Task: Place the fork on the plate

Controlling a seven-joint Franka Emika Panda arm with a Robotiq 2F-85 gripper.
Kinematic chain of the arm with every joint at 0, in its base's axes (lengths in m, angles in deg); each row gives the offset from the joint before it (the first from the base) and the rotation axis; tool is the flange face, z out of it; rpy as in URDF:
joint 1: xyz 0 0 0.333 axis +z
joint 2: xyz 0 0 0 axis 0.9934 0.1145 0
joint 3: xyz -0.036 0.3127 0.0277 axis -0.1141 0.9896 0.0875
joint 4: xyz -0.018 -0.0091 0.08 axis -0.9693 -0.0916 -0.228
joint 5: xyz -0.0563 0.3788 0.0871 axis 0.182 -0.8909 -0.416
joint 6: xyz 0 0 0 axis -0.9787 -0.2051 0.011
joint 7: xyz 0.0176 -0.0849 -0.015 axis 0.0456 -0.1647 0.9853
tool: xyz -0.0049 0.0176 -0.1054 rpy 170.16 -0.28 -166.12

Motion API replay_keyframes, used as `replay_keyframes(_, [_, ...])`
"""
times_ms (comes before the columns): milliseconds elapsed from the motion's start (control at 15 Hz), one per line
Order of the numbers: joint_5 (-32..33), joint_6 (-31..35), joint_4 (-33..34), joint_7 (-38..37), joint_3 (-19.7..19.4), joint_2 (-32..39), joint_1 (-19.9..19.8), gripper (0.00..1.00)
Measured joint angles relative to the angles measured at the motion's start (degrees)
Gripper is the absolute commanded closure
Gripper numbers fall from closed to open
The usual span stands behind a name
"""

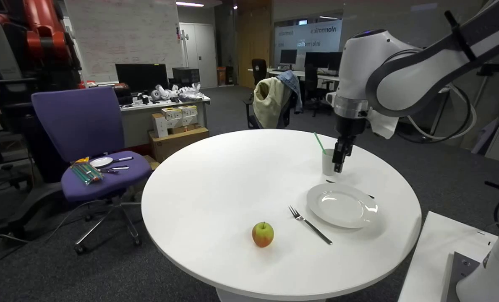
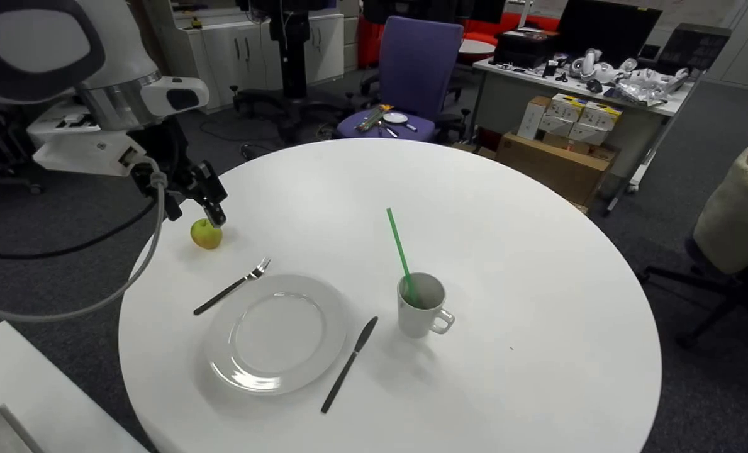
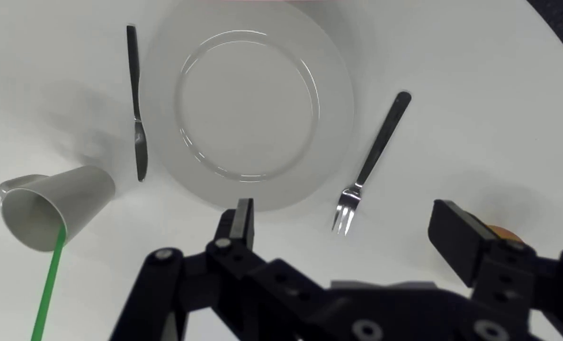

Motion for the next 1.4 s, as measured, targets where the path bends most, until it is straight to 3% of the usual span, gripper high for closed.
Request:
replay_keyframes(800, [-1.14, 0.01, 0.90, -1.22, -0.05, 2.57, 0.03, 0.00])
replay_keyframes(1133, [-5.26, 2.26, 1.36, -4.78, -0.03, 11.36, 0.27, 0.00])
replay_keyframes(1400, [-5.47, 8.11, 3.53, -15.81, 0.04, 20.97, 0.41, 0.00])
